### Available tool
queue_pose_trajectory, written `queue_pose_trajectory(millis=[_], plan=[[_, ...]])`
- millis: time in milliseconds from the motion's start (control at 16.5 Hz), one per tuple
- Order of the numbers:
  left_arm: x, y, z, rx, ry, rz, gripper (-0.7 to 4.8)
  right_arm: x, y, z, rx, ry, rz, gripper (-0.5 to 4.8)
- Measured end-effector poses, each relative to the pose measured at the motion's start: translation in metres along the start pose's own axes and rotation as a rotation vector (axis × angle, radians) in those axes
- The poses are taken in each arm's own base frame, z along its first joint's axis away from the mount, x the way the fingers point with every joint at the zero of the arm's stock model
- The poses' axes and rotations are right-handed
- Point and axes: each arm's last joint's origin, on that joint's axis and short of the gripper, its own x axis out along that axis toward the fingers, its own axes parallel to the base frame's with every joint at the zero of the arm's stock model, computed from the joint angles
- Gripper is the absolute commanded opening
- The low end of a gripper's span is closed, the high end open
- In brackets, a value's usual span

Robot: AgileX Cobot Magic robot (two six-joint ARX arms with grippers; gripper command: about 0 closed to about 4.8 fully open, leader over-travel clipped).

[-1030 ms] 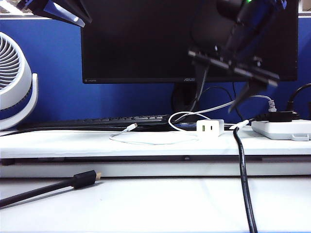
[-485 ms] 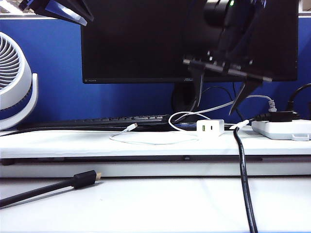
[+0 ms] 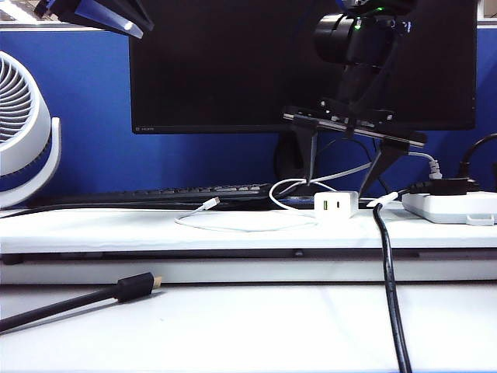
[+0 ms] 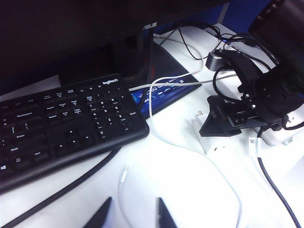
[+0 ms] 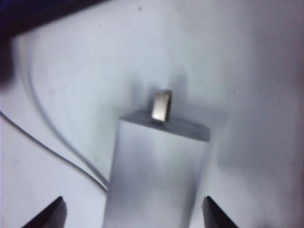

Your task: Pick up the Type-C charging cable and the charging base, insert one end of the Type-C charger into the corresponding slot on the base, and finally place the plugged-in charger back on the table.

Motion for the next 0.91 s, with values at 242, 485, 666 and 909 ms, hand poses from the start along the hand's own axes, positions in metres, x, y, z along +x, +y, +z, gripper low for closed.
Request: queue_pose_trajectory(millis=[242,485,666,909], plan=[[0.0,0.0,0.0,-0.002,0.004,0.0,1.22,0.018,-0.002,0.0,0.013,0.029,-0.043,3.74],[0.0,0.0,-0.002,-0.007,0.015,-0.002,1.22,0.019,-0.002,0.0,0.013,0.031,-0.045,3.73],[0.0,0.0,-0.002,-0.008,0.015,-0.002,1.22,0.02,-0.002,0.0,0.014,0.028,-0.047,3.02],[0.0,0.0,-0.002,-0.01,0.02,-0.002,1.22,0.023,-0.001,0.0,0.043,0.046,-0.038,1.55]])
